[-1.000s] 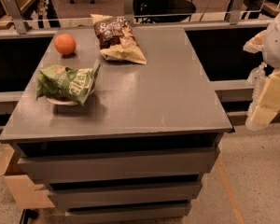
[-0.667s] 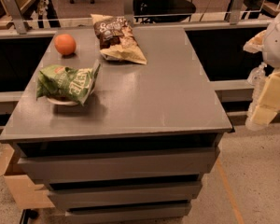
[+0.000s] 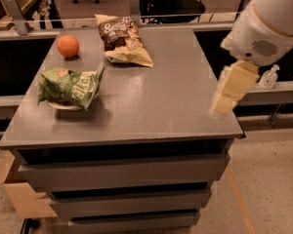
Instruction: Pick green jalapeno chip bag from paper bowl and place on counter
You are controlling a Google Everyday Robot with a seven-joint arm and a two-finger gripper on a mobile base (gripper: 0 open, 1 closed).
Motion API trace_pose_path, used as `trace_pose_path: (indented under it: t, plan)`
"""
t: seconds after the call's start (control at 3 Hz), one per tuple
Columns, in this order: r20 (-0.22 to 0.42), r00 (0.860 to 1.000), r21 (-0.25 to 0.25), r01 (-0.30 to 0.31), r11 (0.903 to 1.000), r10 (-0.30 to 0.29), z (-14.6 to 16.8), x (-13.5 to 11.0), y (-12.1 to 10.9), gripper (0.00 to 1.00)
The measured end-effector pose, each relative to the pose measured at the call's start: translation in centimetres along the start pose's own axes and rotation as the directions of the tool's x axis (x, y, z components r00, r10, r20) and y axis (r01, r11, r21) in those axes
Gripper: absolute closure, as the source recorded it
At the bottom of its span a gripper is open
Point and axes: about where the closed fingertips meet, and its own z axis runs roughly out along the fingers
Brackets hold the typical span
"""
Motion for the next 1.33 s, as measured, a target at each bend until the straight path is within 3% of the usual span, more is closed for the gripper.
trace_pose_path:
  t: [0.33, 0.67, 1.0, 1.33]
  plan:
    - [0.072, 0.996, -0.011, 0.052, 0.9986, -0.051, 1.7, -6.8, -0.3, 0.00]
    - [0.158, 0.976, -0.024, 0.155, 0.9876, -0.150, 2.6, -13.9, 0.6, 0.00]
    - [0.220, 0.940, -0.036, 0.275, 0.9609, -0.260, 3.5, -20.4, 2.5, 0.00]
    - [0.220, 0.940, -0.036, 0.275, 0.9609, -0.260, 3.5, -20.4, 2.5, 0.00]
